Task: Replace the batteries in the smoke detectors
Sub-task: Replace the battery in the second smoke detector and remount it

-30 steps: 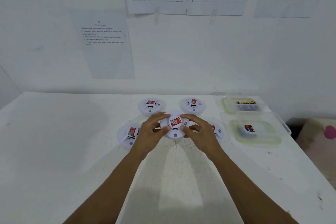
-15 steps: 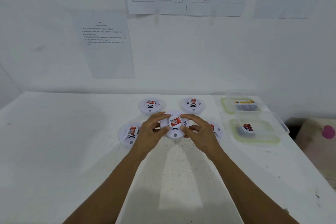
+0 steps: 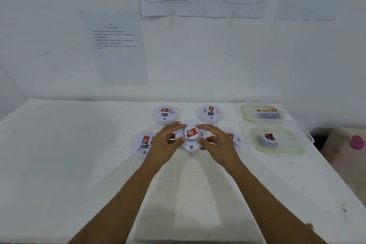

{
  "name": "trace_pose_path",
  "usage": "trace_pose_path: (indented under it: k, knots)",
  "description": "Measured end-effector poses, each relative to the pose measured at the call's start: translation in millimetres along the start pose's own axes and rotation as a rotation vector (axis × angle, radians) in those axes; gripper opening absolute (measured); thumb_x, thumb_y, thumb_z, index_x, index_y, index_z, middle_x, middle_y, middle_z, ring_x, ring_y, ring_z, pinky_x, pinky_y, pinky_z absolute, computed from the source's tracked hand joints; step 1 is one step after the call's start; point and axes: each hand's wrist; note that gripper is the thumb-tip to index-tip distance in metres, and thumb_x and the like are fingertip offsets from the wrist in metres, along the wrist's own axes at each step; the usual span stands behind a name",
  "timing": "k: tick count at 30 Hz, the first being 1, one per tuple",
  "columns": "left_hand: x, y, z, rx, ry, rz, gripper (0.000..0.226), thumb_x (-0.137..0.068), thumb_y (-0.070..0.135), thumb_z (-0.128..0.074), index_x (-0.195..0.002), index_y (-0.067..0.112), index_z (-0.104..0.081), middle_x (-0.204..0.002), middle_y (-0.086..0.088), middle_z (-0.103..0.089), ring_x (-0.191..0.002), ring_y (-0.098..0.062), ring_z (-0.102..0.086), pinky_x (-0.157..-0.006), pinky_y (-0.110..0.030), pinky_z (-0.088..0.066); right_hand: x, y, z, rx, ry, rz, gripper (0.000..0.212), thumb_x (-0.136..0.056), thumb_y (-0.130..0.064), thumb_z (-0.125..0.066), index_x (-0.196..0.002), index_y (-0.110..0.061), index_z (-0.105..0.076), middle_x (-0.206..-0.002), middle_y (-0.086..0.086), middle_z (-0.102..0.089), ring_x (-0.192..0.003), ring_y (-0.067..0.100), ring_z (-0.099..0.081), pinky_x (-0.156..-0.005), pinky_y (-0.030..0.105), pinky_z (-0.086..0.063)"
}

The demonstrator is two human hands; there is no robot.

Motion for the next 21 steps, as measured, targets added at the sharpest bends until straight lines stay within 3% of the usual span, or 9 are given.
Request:
trace_pose_path:
  k: [7, 21]
  knots:
    - [5.8, 0.6, -1.4, -0.001, -0.003, 0.001, 0.040, -0.087, 0.011, -0.070, -0.120, 0.032, -0.060, -0.129, 0.013, -0.057, -0.115, -0.013, -0.060, -0.087, -0.020, -0.054, 4.5, 0.6, -0.1, 0.011, 0.003, -0.004, 0.038, -0.088, -0.020, -0.071, -0.125, -0.021, -0.063, -0.124, 0.001, -0.064, -0.104, 0.022, -0.066, -0.082, 0.044, -0.060]
    - [7.2, 1.1, -4.1, -0.013, 0.001, -0.016, 0.042, -0.087, 0.011, -0.071, -0.119, 0.036, -0.059, -0.134, 0.007, -0.056, -0.116, -0.012, -0.060, -0.086, -0.019, -0.053, 7.5, -3.0, 0.9, 0.047, 0.010, 0.006, 0.041, -0.085, -0.021, -0.074, -0.125, -0.021, -0.062, -0.124, -0.001, -0.065, -0.103, 0.017, -0.066, -0.085, 0.039, -0.059]
Point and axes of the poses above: each hand's wrist, its own x-axis away from the middle knuckle, its own z-axis out of the back of the hand, y = z × x
